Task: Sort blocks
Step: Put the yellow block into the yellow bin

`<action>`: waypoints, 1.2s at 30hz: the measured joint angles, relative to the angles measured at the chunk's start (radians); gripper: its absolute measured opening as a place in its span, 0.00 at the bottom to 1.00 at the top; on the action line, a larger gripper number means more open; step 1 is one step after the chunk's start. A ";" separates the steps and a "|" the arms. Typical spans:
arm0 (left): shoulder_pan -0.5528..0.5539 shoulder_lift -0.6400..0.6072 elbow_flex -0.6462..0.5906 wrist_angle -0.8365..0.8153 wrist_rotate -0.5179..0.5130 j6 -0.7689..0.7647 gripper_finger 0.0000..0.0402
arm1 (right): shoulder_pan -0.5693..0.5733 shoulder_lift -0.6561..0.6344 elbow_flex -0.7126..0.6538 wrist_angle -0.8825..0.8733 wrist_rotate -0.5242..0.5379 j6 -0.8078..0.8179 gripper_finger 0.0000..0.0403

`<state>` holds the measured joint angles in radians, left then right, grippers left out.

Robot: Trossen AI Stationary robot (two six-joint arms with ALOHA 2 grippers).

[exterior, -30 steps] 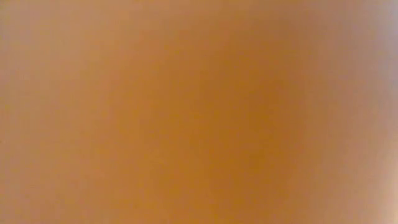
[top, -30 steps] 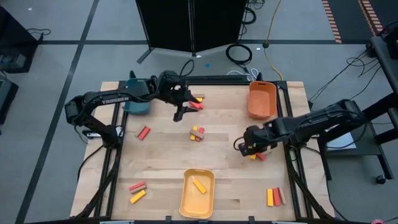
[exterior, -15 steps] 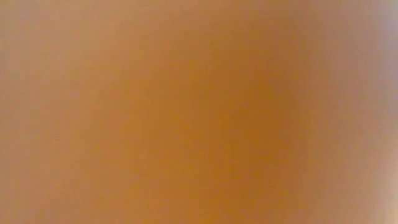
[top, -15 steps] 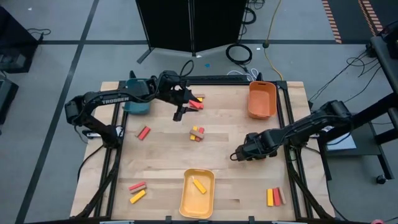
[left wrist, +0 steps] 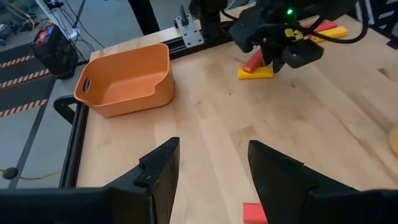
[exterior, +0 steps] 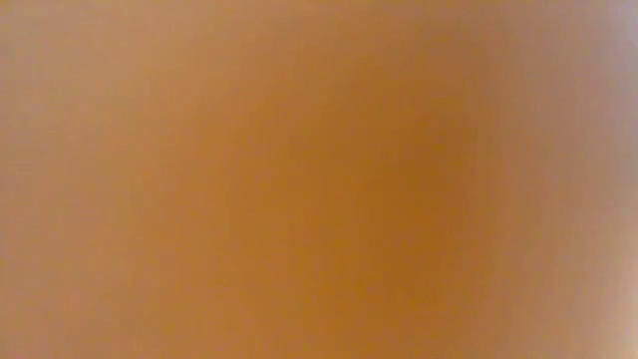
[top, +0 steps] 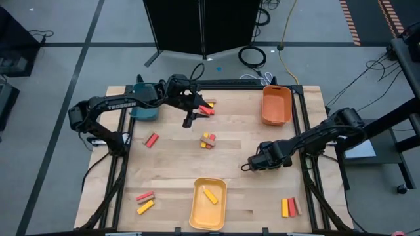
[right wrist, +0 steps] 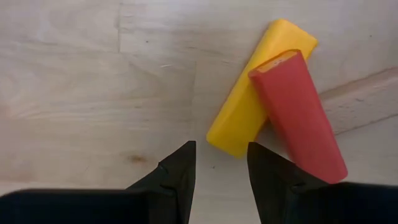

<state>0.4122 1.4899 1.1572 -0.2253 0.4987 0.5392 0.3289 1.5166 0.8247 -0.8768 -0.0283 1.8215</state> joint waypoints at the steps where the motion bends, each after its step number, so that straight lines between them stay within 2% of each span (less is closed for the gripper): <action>1: 0.000 0.000 0.000 0.000 0.003 0.000 0.46 | 0.000 0.002 0.000 -0.001 0.003 0.004 0.29; 4: 0.000 0.000 0.000 0.000 0.022 0.000 0.46 | 0.000 0.001 -0.001 -0.004 0.006 0.022 0.32; 11: 0.000 0.000 0.000 0.001 0.025 0.000 0.46 | 0.000 0.001 -0.001 -0.016 0.008 0.080 0.47; 15: 0.000 0.000 0.000 0.001 0.026 0.000 0.46 | 0.000 0.019 -0.001 0.010 0.033 0.088 0.51; 20: 0.000 0.000 0.000 -0.001 0.027 0.000 0.46 | 0.000 0.091 -0.028 0.106 0.020 0.102 0.48; 24: 0.000 0.000 0.000 -0.002 0.028 0.000 0.46 | 0.000 0.130 -0.024 0.109 0.009 0.105 0.44; 31: 0.000 0.000 0.000 -0.001 0.028 0.000 0.46 | 0.001 0.098 -0.031 0.074 0.030 0.132 0.34; 36: 0.000 0.000 0.000 -0.001 0.028 0.000 0.46 | 0.001 0.063 -0.036 0.069 0.042 0.135 0.32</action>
<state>0.4120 1.4899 1.1576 -0.2263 0.5270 0.5396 0.3298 1.5794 0.7883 -0.8076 0.0139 1.9569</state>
